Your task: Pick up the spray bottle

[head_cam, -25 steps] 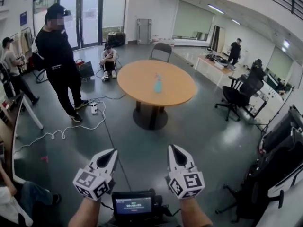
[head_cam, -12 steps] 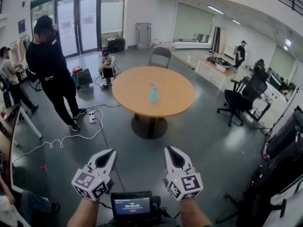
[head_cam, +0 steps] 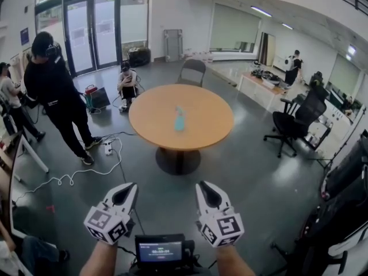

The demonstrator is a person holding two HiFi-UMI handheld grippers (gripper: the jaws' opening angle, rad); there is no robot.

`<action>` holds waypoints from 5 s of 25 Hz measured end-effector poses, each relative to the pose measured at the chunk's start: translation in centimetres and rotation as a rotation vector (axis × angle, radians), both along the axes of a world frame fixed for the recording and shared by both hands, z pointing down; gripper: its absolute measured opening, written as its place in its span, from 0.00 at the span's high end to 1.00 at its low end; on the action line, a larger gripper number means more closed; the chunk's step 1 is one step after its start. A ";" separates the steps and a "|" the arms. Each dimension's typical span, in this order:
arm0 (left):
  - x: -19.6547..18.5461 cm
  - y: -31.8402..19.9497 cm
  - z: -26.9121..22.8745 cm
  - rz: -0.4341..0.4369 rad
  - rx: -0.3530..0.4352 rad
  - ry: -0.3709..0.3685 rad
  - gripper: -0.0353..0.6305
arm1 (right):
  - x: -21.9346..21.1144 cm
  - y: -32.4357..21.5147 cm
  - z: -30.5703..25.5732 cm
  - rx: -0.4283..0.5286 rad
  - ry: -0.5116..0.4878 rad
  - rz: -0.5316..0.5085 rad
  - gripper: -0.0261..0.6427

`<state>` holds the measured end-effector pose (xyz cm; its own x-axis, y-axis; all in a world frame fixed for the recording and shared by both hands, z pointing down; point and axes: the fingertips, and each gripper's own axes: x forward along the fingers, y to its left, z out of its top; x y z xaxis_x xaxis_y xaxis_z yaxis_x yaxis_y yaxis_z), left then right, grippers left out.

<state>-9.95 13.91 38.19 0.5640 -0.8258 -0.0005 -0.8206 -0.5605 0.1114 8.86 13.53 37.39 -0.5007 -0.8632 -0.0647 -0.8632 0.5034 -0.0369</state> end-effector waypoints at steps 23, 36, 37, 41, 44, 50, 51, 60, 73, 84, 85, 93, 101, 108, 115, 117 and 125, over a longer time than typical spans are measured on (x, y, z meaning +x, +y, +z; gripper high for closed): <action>2.7 -5.8 1.8 0.031 -0.067 -0.050 0.96 | 2.3 -6.1 1.2 -0.024 -0.030 0.024 0.90; -3.2 -15.2 1.6 0.081 -0.062 0.006 0.96 | -3.3 -15.0 0.8 -0.046 -0.002 0.091 0.90; -3.7 -15.8 1.5 0.086 -0.058 0.009 0.96 | -3.8 -15.6 0.7 -0.047 0.001 0.094 0.90; -5.5 -18.2 1.1 0.089 -0.044 0.026 0.96 | -5.3 -17.5 0.4 -0.044 0.015 0.110 0.90; -7.1 -19.8 1.0 0.102 -0.043 0.040 0.96 | -6.8 -18.7 -0.1 -0.037 0.030 0.125 0.90; -8.8 -21.9 1.2 0.161 -0.046 0.065 0.96 | -8.7 -19.9 -0.5 -0.037 0.047 0.179 0.90; -9.2 -22.3 1.2 0.167 -0.046 0.066 0.96 | -9.0 -20.1 -0.6 -0.039 0.047 0.189 0.88; -10.8 -24.7 1.5 0.213 -0.053 0.090 0.96 | -10.9 -21.0 -0.5 -0.062 0.067 0.234 0.88; -9.8 -31.3 2.3 0.184 -0.057 0.070 0.96 | -10.4 -28.4 0.3 -0.042 0.057 0.180 0.87; -4.8 -41.2 0.1 0.105 -0.022 0.032 0.96 | -5.1 -39.8 -1.3 0.014 0.020 0.088 0.87; -4.3 -42.0 0.0 0.099 -0.025 0.032 0.96 | -4.5 -40.8 -1.5 0.019 0.017 0.081 0.87; -0.7 -47.3 -0.4 0.027 -0.042 0.044 0.95 | -0.4 -46.7 -1.7 0.009 0.003 0.013 0.83; 2.2 -50.6 -0.8 -0.025 -0.032 0.041 0.95 | 1.6 -50.8 -0.9 -0.004 0.012 -0.047 0.76; 3.1 -52.8 0.7 -0.002 -0.078 0.030 0.86 | 2.1 -53.4 0.2 -0.032 0.001 -0.046 0.70; 3.5 -56.4 1.6 0.037 -0.088 0.028 0.80 | 2.3 -56.5 0.8 -0.056 0.017 -0.015 0.68; 3.0 -57.7 1.4 0.040 -0.078 0.026 0.80 | 1.9 -57.4 0.6 -0.063 0.020 -0.006 0.66; 1.3 -61.6 3.0 0.065 -0.102 0.015 0.77 | 0.3 -60.7 1.6 -0.099 0.040 0.005 0.64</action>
